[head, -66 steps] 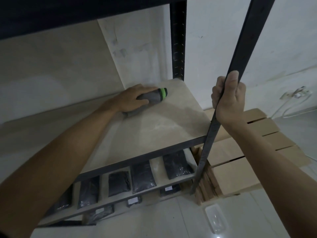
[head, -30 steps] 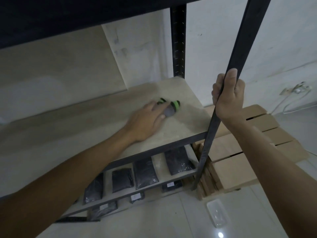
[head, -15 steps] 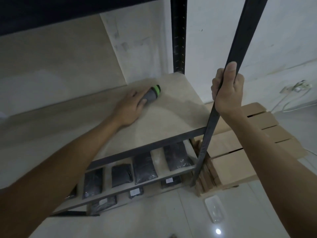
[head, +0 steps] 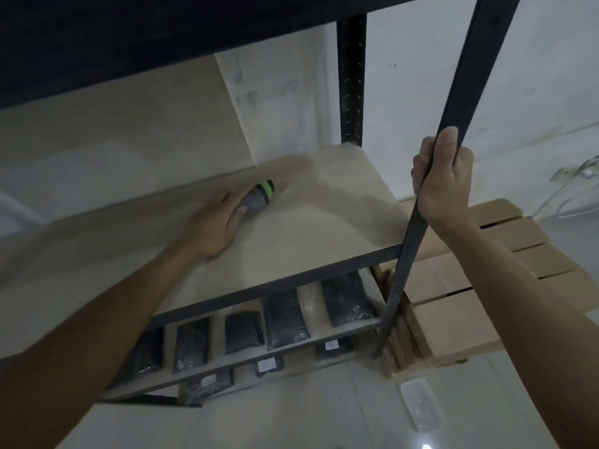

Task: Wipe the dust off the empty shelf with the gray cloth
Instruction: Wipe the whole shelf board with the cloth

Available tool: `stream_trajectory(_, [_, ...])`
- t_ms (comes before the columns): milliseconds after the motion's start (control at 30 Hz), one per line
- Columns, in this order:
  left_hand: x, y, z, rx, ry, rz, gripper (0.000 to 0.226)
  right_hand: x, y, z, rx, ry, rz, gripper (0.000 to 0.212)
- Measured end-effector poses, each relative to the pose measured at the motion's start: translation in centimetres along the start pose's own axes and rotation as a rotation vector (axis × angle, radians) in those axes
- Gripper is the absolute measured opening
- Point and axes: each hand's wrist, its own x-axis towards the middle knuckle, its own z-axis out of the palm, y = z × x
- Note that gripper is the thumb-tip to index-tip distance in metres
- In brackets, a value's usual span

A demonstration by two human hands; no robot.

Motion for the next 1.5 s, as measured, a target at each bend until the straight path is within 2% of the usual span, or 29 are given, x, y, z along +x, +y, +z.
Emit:
stream_trajectory(67, [-0.6,0.3,1.5,0.009,-0.004,0.006,0.056,0.0,0.0,0.0,0.002,0.001,-0.002,0.076])
stream_trajectory(167, [-4.4,4.4,2.2,0.034,-0.007,0.056,0.058,-0.1,0.0,-0.1,0.021,0.012,0.005,0.069])
stream_trajectory(300, [-9.5,9.1,1.5,-0.064,-0.193,0.334,0.051,-0.1,0.0,0.1,0.033,0.012,0.01,0.07])
stream_trajectory(333, [-9.2,9.2,1.1,-0.098,-0.183,0.362,0.05,-0.1,0.0,0.1,0.033,0.014,0.012,0.07])
stream_trajectory(400, [-5.7,8.0,0.4,-0.13,-0.059,0.288,0.048,-0.1,-0.1,0.1,0.031,0.019,0.014,0.07])
stream_trajectory(500, [2.6,5.1,0.1,-0.092,0.08,0.084,0.057,0.0,-0.1,0.2,0.029,0.009,-0.002,0.069])
stream_trajectory(633, [11.8,3.1,1.4,0.011,0.059,-0.089,0.052,0.1,0.0,0.2,0.018,-0.005,-0.015,0.067])
stream_trajectory(767, [15.1,5.6,4.2,0.048,0.027,-0.158,0.051,0.2,0.0,0.2,0.002,0.004,-0.025,0.066])
stream_trajectory(867, [14.8,9.2,5.1,0.057,-0.007,0.025,0.05,0.2,0.1,0.3,0.014,0.013,-0.024,0.066])
stream_trajectory(1000, [10.0,14.1,5.0,0.039,-0.211,0.551,0.048,0.2,0.1,0.5,0.031,-0.003,-0.018,0.064])
stream_trajectory(1067, [9.3,14.3,4.3,-0.013,-0.286,0.709,0.046,0.2,0.1,0.5,0.035,-0.015,-0.014,0.071])
stream_trajectory(1100, [10.2,14.0,4.0,-0.039,-0.26,0.698,0.045,0.1,0.0,0.5,0.031,-0.02,-0.014,0.073])
stream_trajectory(1200, [14.6,13.4,4.2,-0.057,-0.076,0.501,0.047,0.1,-0.2,0.5,0.005,-0.012,-0.003,0.074])
stream_trajectory(1300, [15.6,13.9,6.2,-0.022,-0.092,0.402,0.049,0.0,-0.3,0.6,0.0,0.001,0.005,0.07])
stream_trajectory(1367, [13.9,14.2,6.8,0.007,-0.104,0.429,0.049,-0.1,-0.4,0.7,-0.003,0.003,0.0,0.065])
stream_trajectory(1500, [7.5,14.3,5.7,-0.003,-0.128,0.675,0.046,-0.2,-0.6,0.9,0.038,-0.004,0.019,0.074])
